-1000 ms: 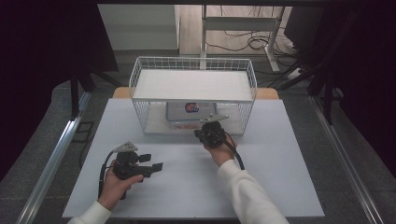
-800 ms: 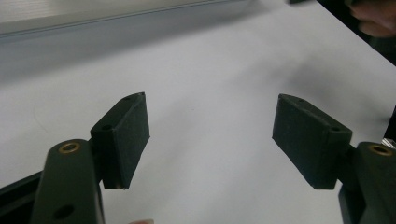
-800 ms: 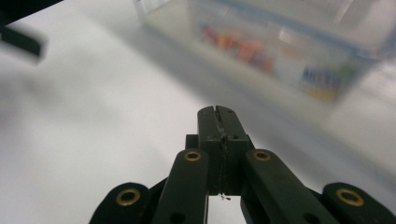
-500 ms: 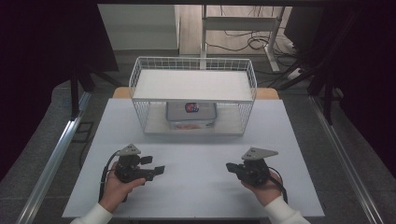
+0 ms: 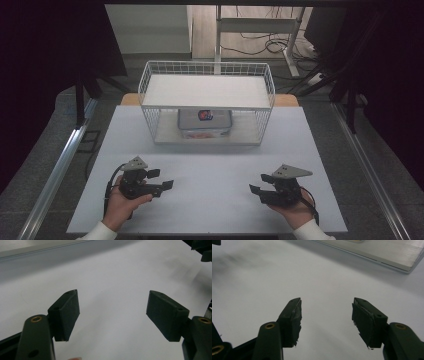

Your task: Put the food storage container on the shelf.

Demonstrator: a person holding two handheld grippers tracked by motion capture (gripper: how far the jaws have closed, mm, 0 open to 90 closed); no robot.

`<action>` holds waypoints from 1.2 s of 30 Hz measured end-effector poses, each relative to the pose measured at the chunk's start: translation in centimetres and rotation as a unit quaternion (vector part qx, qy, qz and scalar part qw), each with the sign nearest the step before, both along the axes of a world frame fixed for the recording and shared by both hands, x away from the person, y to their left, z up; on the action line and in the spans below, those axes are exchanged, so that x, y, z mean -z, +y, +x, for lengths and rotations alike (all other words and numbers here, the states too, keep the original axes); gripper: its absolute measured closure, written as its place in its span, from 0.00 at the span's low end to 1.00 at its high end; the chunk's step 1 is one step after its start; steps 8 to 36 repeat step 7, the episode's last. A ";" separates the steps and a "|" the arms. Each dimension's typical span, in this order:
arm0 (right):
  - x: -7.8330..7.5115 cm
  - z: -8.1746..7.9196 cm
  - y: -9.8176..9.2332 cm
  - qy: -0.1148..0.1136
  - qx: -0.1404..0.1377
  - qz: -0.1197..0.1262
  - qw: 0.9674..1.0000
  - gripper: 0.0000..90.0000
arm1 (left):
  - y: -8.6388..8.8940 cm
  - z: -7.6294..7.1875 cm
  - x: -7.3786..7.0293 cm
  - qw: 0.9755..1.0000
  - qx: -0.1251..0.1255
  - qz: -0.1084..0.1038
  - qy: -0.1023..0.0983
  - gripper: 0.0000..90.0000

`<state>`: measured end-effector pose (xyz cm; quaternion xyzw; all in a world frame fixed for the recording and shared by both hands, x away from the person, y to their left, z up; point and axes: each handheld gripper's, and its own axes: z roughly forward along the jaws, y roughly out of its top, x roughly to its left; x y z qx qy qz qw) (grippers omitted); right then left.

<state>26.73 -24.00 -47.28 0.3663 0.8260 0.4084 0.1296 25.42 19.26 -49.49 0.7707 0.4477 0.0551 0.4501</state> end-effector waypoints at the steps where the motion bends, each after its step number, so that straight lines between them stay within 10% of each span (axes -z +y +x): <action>1: 0.0 0.0 0.0 -0.001 0.000 -0.001 1.000 0.43 | 0.0 0.0 0.0 1.000 0.000 0.001 0.001 0.30; 36: 0.2 0.2 0.1 -0.004 -0.002 -0.011 1.000 0.35 | -0.1 0.3 0.1 1.000 0.001 -0.003 0.004 0.30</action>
